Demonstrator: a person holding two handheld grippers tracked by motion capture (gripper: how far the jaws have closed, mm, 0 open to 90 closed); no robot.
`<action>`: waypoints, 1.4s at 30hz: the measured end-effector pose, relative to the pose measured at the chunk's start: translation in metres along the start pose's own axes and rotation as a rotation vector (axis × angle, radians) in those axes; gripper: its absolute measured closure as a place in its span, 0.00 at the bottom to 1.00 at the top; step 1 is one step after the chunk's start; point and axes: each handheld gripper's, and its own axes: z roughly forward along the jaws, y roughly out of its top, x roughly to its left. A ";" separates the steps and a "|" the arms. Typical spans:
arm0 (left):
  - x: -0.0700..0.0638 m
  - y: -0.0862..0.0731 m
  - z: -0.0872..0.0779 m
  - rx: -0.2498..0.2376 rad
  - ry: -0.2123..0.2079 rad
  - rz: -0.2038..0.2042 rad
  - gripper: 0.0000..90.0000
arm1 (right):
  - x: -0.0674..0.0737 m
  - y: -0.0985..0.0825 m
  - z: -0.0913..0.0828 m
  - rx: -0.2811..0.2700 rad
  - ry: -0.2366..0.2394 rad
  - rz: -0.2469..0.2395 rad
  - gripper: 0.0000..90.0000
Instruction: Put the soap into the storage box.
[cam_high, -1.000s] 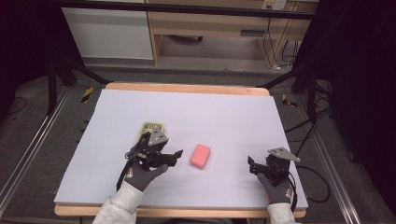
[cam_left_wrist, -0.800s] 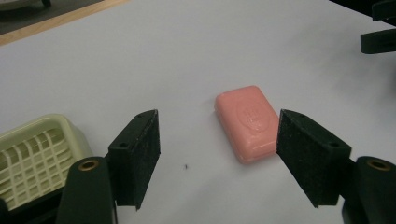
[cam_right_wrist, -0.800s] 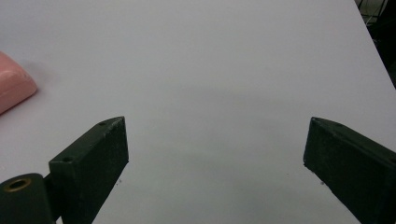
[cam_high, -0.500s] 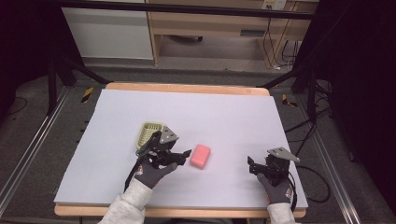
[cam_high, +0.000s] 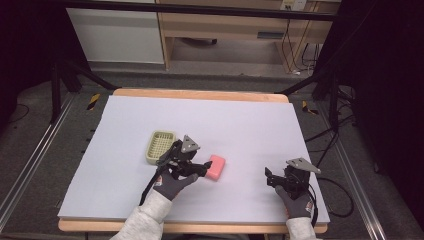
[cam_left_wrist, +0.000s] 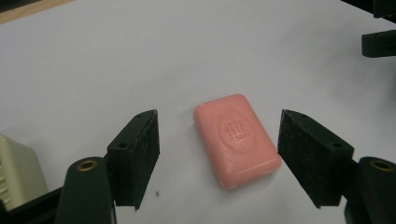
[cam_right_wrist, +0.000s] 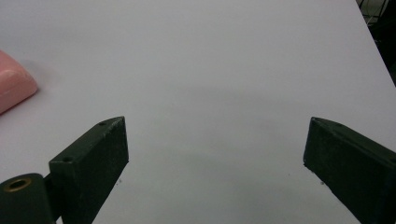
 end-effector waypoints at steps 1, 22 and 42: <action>0.000 0.000 0.000 0.000 0.000 0.000 0.32 | 0.000 0.000 0.000 0.000 0.000 0.000 0.08; -0.009 0.001 0.027 0.042 -0.008 0.005 0.32 | 0.001 0.000 0.001 0.004 0.004 0.001 0.08; -0.015 -0.001 0.050 0.094 -0.001 0.008 0.30 | 0.001 0.000 0.001 0.009 0.005 0.003 0.08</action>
